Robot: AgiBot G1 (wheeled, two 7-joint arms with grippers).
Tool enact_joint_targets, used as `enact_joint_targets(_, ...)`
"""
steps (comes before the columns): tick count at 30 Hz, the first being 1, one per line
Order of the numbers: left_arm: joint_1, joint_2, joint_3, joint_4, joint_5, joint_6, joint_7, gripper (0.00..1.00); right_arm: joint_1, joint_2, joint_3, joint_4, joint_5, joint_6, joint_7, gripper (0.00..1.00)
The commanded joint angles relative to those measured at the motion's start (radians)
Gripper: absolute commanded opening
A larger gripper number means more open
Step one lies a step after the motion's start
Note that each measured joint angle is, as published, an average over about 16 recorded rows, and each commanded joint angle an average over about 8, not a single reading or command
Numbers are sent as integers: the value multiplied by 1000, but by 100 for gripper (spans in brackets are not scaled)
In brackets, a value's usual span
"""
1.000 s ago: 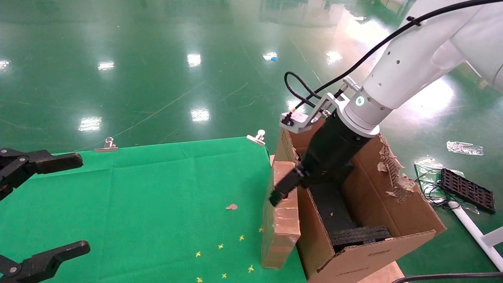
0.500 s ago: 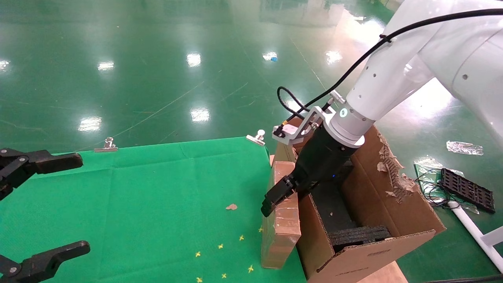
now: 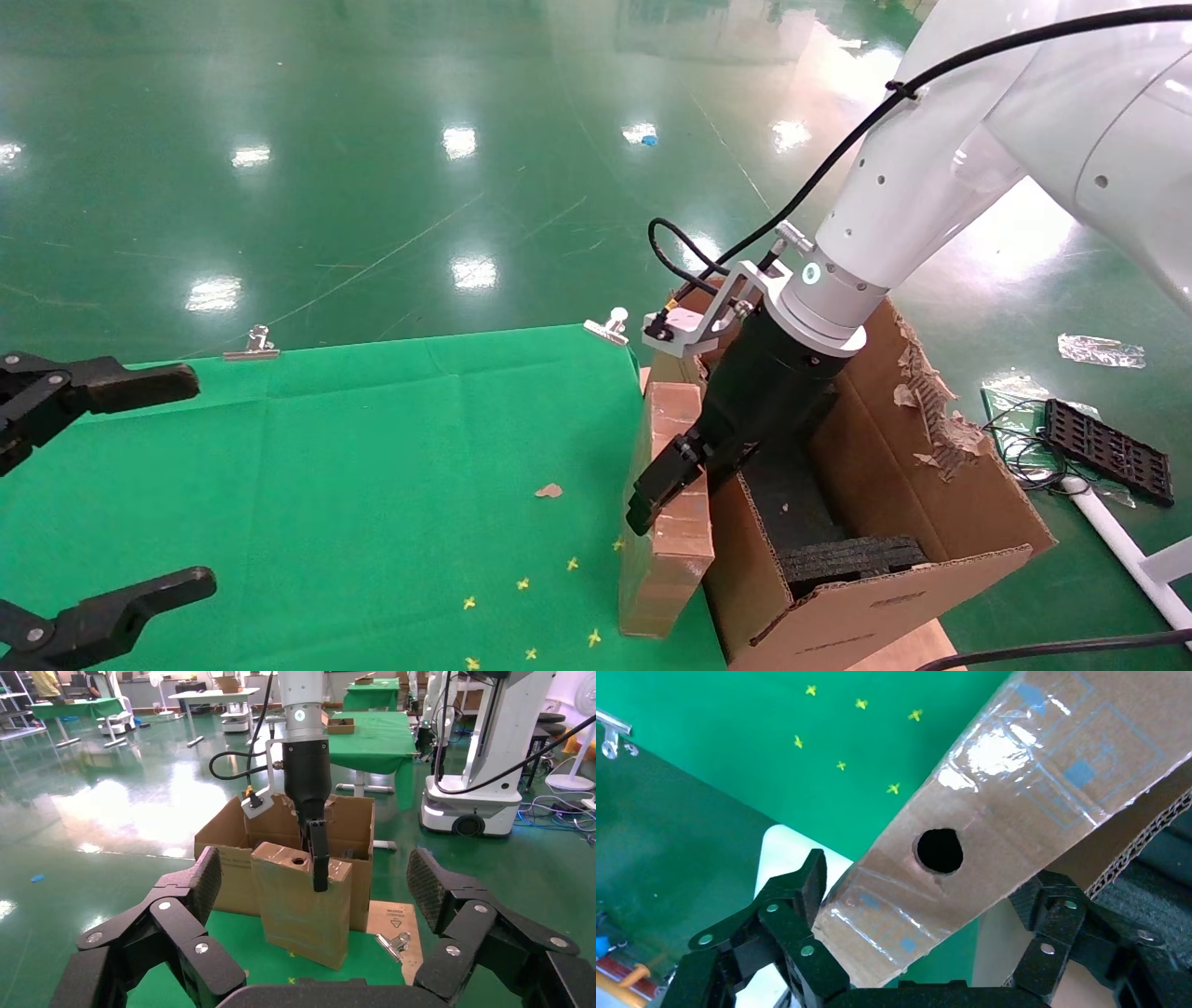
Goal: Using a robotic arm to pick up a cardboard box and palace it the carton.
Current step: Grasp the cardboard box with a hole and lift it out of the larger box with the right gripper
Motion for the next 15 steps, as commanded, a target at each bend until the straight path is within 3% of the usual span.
enact_joint_targets(1, 0, 0, 0, 0, 0, 0, 0, 0, 6, 1, -17, 7, 11, 1, 2, 0)
enact_joint_targets(15, 0, 0, 1, 0, 0, 0, 0, 0, 22, -17, -104, -6, 57, 9, -28, 0)
